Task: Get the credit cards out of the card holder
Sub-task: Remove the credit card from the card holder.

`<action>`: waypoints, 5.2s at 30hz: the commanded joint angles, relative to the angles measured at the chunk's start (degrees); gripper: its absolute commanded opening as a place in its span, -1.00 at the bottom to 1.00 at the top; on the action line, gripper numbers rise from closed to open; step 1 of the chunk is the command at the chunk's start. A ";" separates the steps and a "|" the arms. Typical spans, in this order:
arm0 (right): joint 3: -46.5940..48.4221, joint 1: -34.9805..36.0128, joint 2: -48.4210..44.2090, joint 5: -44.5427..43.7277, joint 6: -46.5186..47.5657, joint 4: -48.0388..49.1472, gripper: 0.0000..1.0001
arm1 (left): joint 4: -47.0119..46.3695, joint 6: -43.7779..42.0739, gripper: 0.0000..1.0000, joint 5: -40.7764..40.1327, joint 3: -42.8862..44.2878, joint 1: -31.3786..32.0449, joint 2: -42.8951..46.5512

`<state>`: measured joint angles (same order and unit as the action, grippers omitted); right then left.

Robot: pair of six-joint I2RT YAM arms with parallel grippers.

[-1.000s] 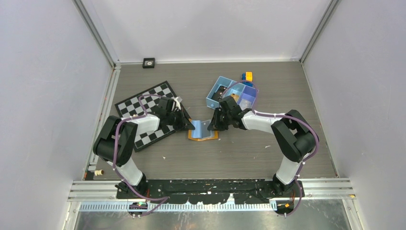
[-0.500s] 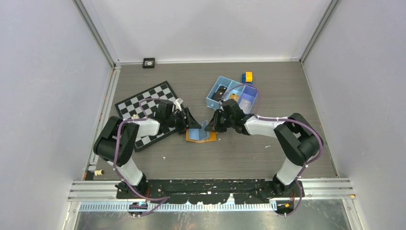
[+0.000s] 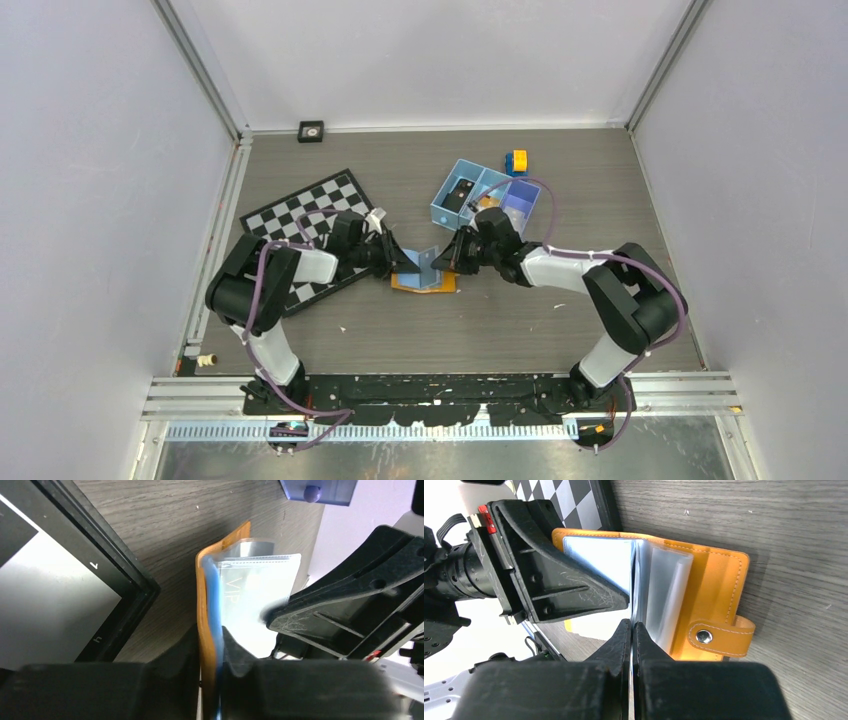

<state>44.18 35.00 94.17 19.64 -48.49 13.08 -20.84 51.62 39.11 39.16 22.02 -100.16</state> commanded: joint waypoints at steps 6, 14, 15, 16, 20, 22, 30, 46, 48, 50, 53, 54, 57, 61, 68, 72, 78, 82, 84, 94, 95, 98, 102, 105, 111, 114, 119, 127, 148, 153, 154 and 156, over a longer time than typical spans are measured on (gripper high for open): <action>-2.52 -1.51 -6.58 4.63 -2.45 9.47 -0.80 | -12.90 3.00 -1.00 4.12 -3.14 -0.40 7.78; -4.86 -2.20 -14.58 7.13 -2.41 11.85 -0.55 | -25.48 7.33 -1.00 4.76 -8.11 -0.48 16.21; -5.19 -2.31 -16.00 6.64 -2.04 11.47 -0.51 | -25.97 7.41 -1.00 4.42 -8.59 -0.53 17.08; -5.64 -2.46 -17.38 6.15 -1.66 11.29 -0.46 | -26.09 7.41 -1.00 4.06 -9.02 -0.64 17.95; -7.94 -3.16 -22.16 5.24 -1.17 13.12 -0.28 | -26.33 6.57 -1.00 2.08 -10.86 -1.10 21.39; -8.75 -3.20 -23.68 5.74 -1.18 14.49 -0.25 | -25.55 6.04 -1.00 1.28 -11.29 -1.10 22.77; -9.30 -3.23 -23.55 7.98 -1.87 17.63 -0.58 | -24.44 5.33 -1.00 0.24 -11.75 -1.19 24.69; -10.47 -3.07 -20.17 13.98 -7.01 29.40 -0.99 | -26.36 6.60 -1.00 1.69 -11.26 -1.27 21.57; -10.10 -2.80 -19.96 14.02 -6.82 28.70 -0.99 | -27.18 7.15 -1.00 1.96 -11.24 -1.28 20.61; -9.47 -2.45 -19.31 14.19 -6.71 28.35 -0.99 | -27.77 7.55 -1.00 2.18 -11.10 -1.28 19.75; -8.92 -1.67 -18.48 14.46 -6.91 28.70 -0.99 | -28.73 8.17 -1.00 2.60 -10.95 -1.27 18.73; -8.79 -1.47 -18.42 14.42 -6.78 28.46 -0.99 | -28.88 8.24 -1.00 2.65 -10.96 -1.21 18.55; -8.32 -0.98 -18.47 13.64 -6.13 26.89 -0.99 | -28.91 8.27 -1.00 2.76 -10.78 -1.19 18.17; -6.98 -0.47 -19.13 10.59 -2.92 20.49 -0.99 | -28.91 8.44 -1.00 3.00 -10.60 -1.19 17.72; -4.52 -0.22 -20.18 6.20 2.04 9.10 -0.55 | -28.11 8.02 -1.00 2.42 -10.82 -1.19 18.77; -4.98 0.23 -19.77 7.86 1.43 11.44 -0.24 | -27.75 7.75 -1.00 2.41 -10.80 -1.19 18.89; -4.22 0.64 -19.55 6.88 2.35 9.39 -0.20 | -28.05 7.98 -1.00 2.79 -10.59 -1.19 18.53; -4.20 1.01 -19.95 6.45 2.94 9.09 -0.10 | -28.04 7.90 -1.00 2.63 -10.68 -1.19 18.88; -4.22 1.30 -20.28 6.03 3.41 8.73 -0.04 | -28.03 7.97 -1.00 2.60 -10.68 -1.19 18.79; -1.52 4.48 -23.24 -4.75 10.07 -2.95 -0.10 | -24.60 6.10 -1.00 1.35 -10.45 -1.19 19.96; -1.01 4.82 -23.20 -5.77 10.56 -4.05 -0.13 | -24.41 5.98 -1.00 1.16 -10.48 -1.19 20.04; 0.41 5.59 -23.09 -10.02 12.24 -7.89 -0.30 | -23.72 5.62 -1.00 0.98 -10.42 -1.19 20.40; 1.14 6.10 -23.23 -12.86 13.25 -10.18 -0.38 | -22.13 4.81 -1.00 0.39 -10.25 -1.19 20.98; 1.87 6.80 -23.21 -14.62 14.23 -11.91 -0.38 | -20.57 4.06 -1.00 -0.08 -10.10 -1.19 21.54; 3.09 8.29 -22.32 -16.40 15.50 -14.33 -0.34 | -18.59 2.85 -1.00 -1.41 -10.17 -1.19 22.71; 3.27 8.73 -22.08 -16.59 15.89 -14.48 -0.28 | -16.78 1.90 -1.00 -2.35 -10.29 -1.11 23.94; 3.69 9.03 -21.15 -15.13 15.97 -13.96 -0.21 | -15.45 0.83 -1.00 -2.78 -9.66 -0.37 23.96; 2.58 9.29 -21.95 -12.93 16.05 -10.84 -0.05 | -15.27 -0.14 -1.00 -2.24 -7.93 2.05 21.32; 7.66 11.84 -16.31 -19.33 18.74 -19.18 0.01 | -8.28 -3.97 -0.96 -2.85 -4.47 5.66 20.96; 8.24 11.84 -16.23 -23.52 17.59 -20.91 -0.43 | -9.15 -3.43 -0.96 -2.68 -4.63 5.66 20.91; 8.09 11.84 -16.48 -23.78 17.57 -20.86 -0.48 | -9.18 -3.26 -0.96 -2.74 -4.66 5.66 20.84; 7.74 11.83 -17.00 -24.09 17.37 -20.58 -0.56 | -9.57 -2.75 -0.92 -2.48 -4.68 5.66 20.44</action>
<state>49.71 46.46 77.91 -0.84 -30.48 -8.23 -26.33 47.83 34.54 32.56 27.38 -79.29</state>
